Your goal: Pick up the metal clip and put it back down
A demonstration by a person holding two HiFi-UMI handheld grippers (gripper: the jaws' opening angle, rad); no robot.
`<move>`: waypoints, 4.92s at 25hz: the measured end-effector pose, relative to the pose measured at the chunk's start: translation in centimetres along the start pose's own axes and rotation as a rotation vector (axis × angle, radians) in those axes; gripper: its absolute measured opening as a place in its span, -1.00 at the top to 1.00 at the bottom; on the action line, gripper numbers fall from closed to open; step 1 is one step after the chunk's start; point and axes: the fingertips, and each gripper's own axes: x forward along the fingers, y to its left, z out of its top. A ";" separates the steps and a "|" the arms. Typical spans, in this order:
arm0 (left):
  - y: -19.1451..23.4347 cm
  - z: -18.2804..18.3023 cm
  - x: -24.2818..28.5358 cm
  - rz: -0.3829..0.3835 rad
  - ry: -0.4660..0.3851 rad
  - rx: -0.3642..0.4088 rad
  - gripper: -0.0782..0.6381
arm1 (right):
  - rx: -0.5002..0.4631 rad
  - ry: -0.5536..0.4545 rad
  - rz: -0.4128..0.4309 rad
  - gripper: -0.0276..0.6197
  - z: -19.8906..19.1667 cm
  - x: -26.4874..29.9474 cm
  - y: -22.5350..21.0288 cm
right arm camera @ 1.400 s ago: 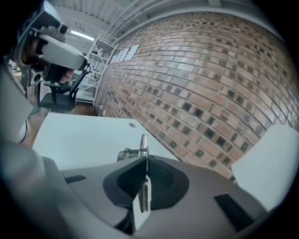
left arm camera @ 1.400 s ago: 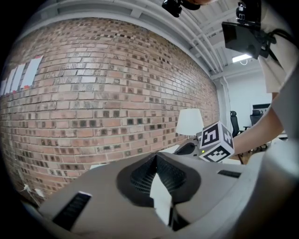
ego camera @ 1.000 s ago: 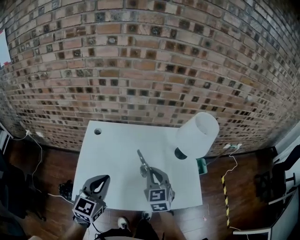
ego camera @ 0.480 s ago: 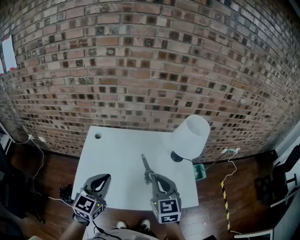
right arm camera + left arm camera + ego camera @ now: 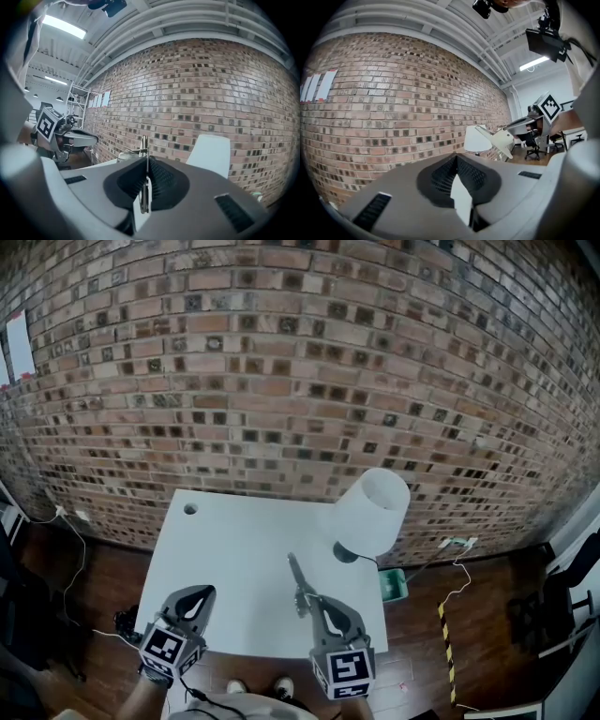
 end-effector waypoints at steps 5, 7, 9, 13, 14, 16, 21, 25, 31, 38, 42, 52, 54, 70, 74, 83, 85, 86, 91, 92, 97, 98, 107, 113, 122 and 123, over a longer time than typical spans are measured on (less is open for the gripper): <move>0.1 0.1 0.0 0.034 0.004 -0.021 0.80 | 0.030 -0.001 0.007 0.91 -0.1 -0.3 -0.2; -0.1 0.3 -0.1 0.029 -0.003 -0.034 0.80 | 0.032 -0.007 0.016 0.91 0.0 -0.2 0.0; -0.2 0.8 -0.3 0.025 -0.027 -0.052 0.80 | 0.031 -0.012 0.026 0.91 0.2 -0.1 0.2; 0.1 1.5 -0.5 0.058 -0.060 -0.069 0.80 | 0.027 -0.013 0.039 0.91 0.3 0.0 0.3; 0.1 1.5 -0.5 0.058 -0.062 -0.070 0.80 | 0.027 -0.014 0.039 0.91 0.2 0.0 0.2; -0.1 1.4 -0.3 0.051 -0.062 -0.075 0.80 | 0.028 -0.020 0.038 0.91 0.0 0.1 0.1; -0.2 1.1 -0.1 0.046 -0.052 -0.079 0.80 | 0.024 -0.008 0.041 0.91 -0.1 0.2 0.2; -0.2 0.8 0.1 0.041 -0.045 -0.081 0.80 | 0.015 0.002 0.046 0.91 -0.4 0.4 0.4; 0.2 0.7 -0.1 0.033 -0.040 -0.083 0.81 | -0.005 0.026 0.041 0.91 -0.7 1.3 0.1; 1.4 -0.9 -1.4 0.003 -0.021 -0.081 0.81 | -0.208 0.106 0.026 0.91 -2.4 4.3 1.4; 2.0 -2.5 -2.2 -0.017 0.005 -0.085 0.81 | -0.347 0.163 0.028 0.91 -3.9 6.6 2.2; 4.5 -4.3 -0.5 0.047 0.114 -0.147 0.81 | -0.593 0.260 0.152 0.91 -8.2 13.2 3.9; 4.9 -4.1 0.5 0.062 0.126 -0.163 0.81 | -0.650 0.280 0.189 0.91 -9.6 14.8 4.1; 7.8 -7.1 3.9 0.166 0.265 -0.177 0.81 | -0.900 0.331 0.456 0.91 -19.0 24.4 7.3; 8.3 -8.1 4.0 0.184 0.298 -0.182 0.81 | -0.949 0.344 0.503 0.91 -21.0 25.7 8.2; 8.8 -9.5 4.6 0.212 0.365 -0.134 0.81 | -0.950 0.364 0.559 0.91 -23.4 26.6 9.6; 9.0 -9.9 4.5 0.221 0.376 -0.133 0.81 | -0.941 0.374 0.559 0.91 -23.8 26.7 9.6; 9.1 -10.1 4.5 0.222 0.378 -0.130 0.81 | -0.941 0.378 0.557 0.91 -24.0 26.7 9.6; 9.1 -10.2 4.7 0.222 0.381 -0.149 0.81 | -1.008 0.366 0.533 0.89 -24.2 26.8 9.6; 9.1 -10.2 4.8 0.220 0.380 -0.153 0.81 | -1.029 0.365 0.531 0.88 -24.3 26.8 9.7; 8.8 -10.1 4.9 0.210 0.384 -0.154 0.81 | -1.052 0.386 0.536 0.75 -25.5 26.1 10.3; 8.8 -10.1 4.9 0.210 0.384 -0.155 0.81 | -1.048 0.386 0.530 0.75 -25.6 26.1 10.3; 8.9 -10.6 4.1 0.225 0.381 -0.143 0.81 | -1.033 0.430 0.543 0.73 -25.5 25.5 10.0; 8.5 -10.0 3.7 0.216 0.352 -0.148 0.81 | -1.005 0.435 0.533 0.69 -25.4 24.7 9.4; 7.5 -9.5 3.2 0.182 0.324 -0.123 0.81 | -0.974 0.494 0.453 0.68 -25.1 22.7 7.4; 7.4 -9.6 3.1 0.175 0.319 -0.116 0.81 | -0.974 0.505 0.440 0.68 -25.4 22.5 7.1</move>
